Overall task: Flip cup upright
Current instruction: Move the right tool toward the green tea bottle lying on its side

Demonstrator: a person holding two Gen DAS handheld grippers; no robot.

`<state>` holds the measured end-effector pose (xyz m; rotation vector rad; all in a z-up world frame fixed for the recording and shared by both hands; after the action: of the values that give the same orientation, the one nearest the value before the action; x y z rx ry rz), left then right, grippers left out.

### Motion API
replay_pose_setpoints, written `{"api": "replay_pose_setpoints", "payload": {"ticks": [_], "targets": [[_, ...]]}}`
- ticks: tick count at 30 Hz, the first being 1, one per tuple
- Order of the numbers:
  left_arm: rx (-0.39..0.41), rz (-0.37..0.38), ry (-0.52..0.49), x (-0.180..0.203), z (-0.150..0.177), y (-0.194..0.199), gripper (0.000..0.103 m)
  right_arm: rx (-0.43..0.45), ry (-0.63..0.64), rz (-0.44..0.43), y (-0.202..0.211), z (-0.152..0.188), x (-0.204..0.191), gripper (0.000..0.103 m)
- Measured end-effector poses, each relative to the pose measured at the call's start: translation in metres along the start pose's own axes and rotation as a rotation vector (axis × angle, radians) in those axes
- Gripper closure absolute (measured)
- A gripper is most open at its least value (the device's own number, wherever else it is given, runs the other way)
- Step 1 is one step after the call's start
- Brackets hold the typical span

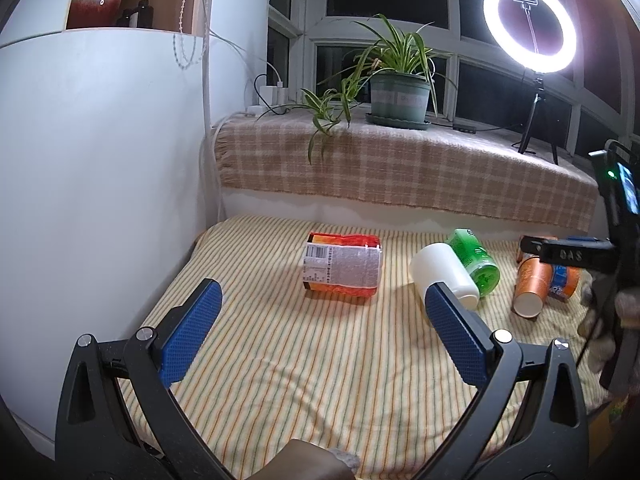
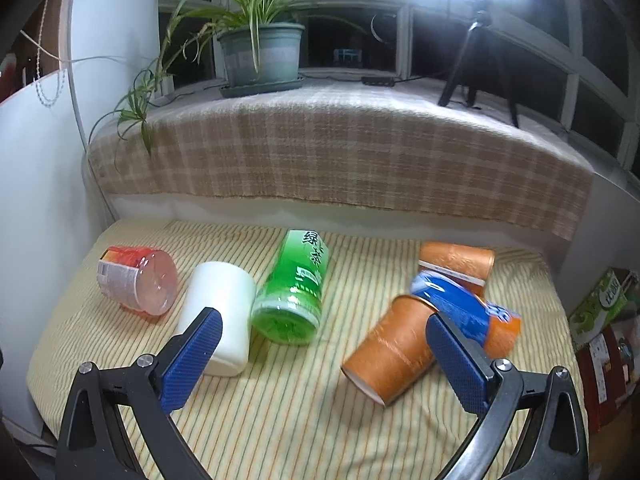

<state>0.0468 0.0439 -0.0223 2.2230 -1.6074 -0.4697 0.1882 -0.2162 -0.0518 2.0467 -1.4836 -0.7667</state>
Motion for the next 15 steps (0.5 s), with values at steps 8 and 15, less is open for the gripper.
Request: {"api": "replay_pose_setpoints", "payload": {"ticks": [8, 15], "targets": [[-0.022, -0.01, -0.01, -0.001, -0.001, -0.009, 0.0, -0.117, -0.041, -0.039, -0.051, -0.024, 0.014, 0.002], [-0.041, -0.005, -0.011, -0.003, 0.0, -0.015, 0.0, -0.219, -0.109, -0.114, -0.09, -0.031, 0.022, 0.007]]}}
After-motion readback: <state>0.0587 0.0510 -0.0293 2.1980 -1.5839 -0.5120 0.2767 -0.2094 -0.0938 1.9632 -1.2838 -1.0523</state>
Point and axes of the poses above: each gripper's, at about its wrist camera, not at the fingertips, and y roughly against the way its jaws point, x to its right, z to its underside, the point moved 1 cm from there along -y, roughly the way its jaws point, and after that the axes turned 12 degrees about -z, right-handed, at the moved point
